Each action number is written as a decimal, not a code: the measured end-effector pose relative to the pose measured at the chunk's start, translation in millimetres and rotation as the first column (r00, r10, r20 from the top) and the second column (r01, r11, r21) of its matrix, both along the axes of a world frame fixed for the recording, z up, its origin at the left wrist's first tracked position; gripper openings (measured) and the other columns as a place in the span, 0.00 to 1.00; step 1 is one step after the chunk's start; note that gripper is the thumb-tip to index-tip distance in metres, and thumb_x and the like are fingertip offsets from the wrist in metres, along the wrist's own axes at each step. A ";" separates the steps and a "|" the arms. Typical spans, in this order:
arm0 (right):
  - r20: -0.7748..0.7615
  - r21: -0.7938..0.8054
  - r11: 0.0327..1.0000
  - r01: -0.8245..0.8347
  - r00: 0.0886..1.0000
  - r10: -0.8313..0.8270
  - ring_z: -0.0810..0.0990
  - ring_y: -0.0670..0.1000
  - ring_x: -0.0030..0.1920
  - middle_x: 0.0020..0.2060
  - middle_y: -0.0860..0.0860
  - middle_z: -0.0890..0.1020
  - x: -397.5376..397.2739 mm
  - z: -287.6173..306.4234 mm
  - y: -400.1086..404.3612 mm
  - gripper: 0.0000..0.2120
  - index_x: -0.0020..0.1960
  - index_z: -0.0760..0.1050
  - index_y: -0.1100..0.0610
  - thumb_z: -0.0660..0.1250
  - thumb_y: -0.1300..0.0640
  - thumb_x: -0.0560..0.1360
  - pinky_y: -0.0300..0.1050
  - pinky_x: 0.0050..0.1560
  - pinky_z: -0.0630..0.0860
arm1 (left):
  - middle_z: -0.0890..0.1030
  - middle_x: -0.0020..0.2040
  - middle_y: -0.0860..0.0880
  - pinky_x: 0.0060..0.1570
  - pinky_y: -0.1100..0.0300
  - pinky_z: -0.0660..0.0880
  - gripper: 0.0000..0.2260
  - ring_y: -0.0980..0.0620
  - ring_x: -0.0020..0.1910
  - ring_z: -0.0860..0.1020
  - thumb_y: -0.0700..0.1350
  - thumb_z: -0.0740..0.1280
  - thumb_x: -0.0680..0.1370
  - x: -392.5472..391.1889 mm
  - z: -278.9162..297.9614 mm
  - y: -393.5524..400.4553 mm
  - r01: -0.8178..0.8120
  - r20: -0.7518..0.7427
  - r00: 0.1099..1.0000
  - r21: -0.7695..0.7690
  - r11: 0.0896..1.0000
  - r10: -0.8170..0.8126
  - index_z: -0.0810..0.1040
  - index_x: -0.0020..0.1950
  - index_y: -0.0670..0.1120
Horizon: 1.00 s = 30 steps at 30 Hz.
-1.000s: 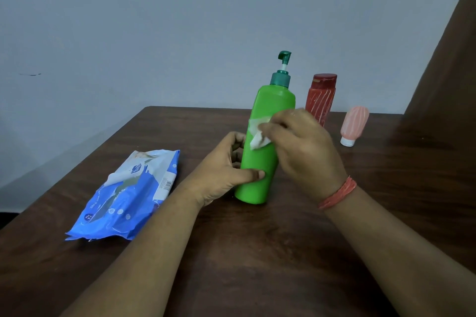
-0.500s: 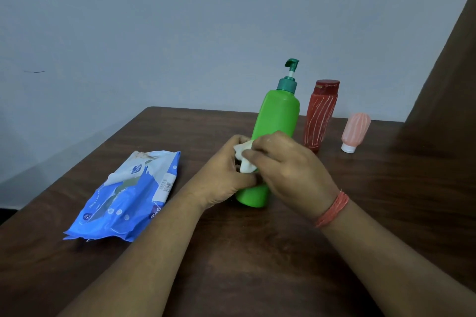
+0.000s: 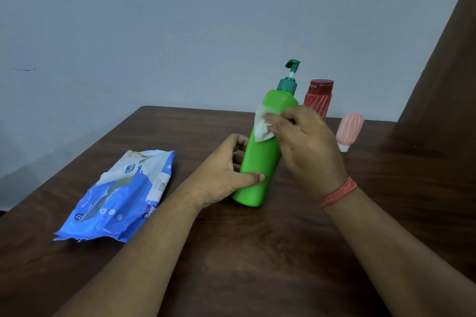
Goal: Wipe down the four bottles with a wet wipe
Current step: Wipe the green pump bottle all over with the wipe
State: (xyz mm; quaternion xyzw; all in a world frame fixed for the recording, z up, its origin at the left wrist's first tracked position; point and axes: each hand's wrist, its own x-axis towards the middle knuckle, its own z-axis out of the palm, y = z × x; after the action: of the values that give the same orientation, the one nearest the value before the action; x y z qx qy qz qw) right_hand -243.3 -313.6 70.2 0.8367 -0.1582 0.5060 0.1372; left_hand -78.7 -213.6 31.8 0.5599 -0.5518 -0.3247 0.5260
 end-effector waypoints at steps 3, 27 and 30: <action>0.125 0.042 0.998 0.038 0.991 -0.043 0.77 0.58 0.47 0.46 0.58 0.78 -0.4 5.5 1.4 0.10 0.59 0.82 0.61 0.67 0.63 0.79 0.53 0.45 0.76 | 0.82 0.54 0.44 0.56 0.43 0.81 0.22 0.44 0.55 0.82 0.45 0.78 0.67 -2.0 1.1 0.7 0.009 0.041 0.999 -0.002 1.000 -0.009 0.74 0.57 0.56; -0.053 -0.095 0.995 0.010 0.998 -0.016 0.76 0.58 0.46 0.45 0.55 0.81 -3.8 -8.6 -6.3 0.10 0.57 0.83 0.59 0.67 0.61 0.79 0.56 0.46 0.73 | 0.83 0.56 0.47 0.61 0.47 0.78 0.26 0.48 0.58 0.80 0.42 0.81 0.62 9.1 -13.7 -4.6 -0.030 -0.254 0.967 -0.043 0.999 0.018 0.77 0.57 0.47; -0.223 -0.170 0.979 -0.109 0.972 0.070 0.77 0.58 0.45 0.45 0.54 0.82 -2.5 -17.1 0.4 0.08 0.56 0.83 0.60 0.69 0.61 0.79 0.54 0.44 0.73 | 0.84 0.53 0.49 0.59 0.52 0.79 0.22 0.52 0.56 0.81 0.31 0.77 0.68 8.3 -14.8 -6.0 -0.031 -0.321 0.947 -0.046 0.998 0.015 0.77 0.58 0.44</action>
State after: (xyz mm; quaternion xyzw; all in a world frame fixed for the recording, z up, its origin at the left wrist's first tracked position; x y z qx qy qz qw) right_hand -245.8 -313.2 53.0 0.8772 -0.0577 0.4300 0.2058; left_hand -70.4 -219.6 17.0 0.4927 -0.4604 -0.3911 0.6264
